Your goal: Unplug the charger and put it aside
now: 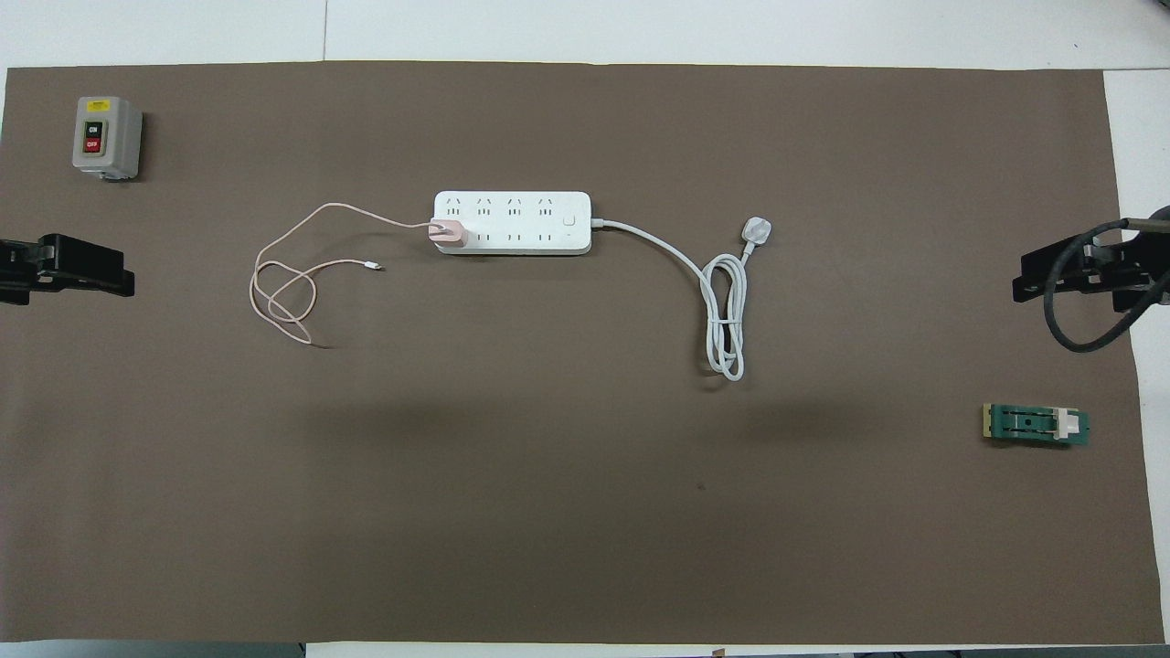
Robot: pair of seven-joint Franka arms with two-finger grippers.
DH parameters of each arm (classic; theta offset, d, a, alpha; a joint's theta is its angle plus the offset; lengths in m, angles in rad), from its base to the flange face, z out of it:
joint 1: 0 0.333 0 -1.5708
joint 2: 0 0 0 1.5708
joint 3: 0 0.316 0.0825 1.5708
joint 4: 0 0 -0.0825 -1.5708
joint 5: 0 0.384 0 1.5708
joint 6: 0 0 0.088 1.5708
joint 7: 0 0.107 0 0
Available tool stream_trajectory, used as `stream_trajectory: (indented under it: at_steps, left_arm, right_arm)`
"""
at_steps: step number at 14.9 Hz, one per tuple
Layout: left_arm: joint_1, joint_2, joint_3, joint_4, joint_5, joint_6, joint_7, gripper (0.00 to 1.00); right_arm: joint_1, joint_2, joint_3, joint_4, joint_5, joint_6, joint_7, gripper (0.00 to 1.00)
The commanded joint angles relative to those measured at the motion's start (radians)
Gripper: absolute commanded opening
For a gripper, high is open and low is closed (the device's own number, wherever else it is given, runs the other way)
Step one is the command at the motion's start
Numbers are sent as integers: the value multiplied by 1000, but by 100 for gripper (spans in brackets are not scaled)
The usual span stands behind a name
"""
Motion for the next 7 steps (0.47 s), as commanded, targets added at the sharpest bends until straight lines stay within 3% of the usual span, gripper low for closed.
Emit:
stream_trajectory:
  at_steps: [1, 7]
  left_arm:
    - [2, -21, 2, -31, -3, 12, -2, 100]
    - [7, -21, 2, -30, -3, 11, -3, 100]
  right_arm:
    - [-7, -15, 7, -11, -7, 1, -15, 100]
    - [-7, -15, 7, -11, -7, 1, -15, 100]
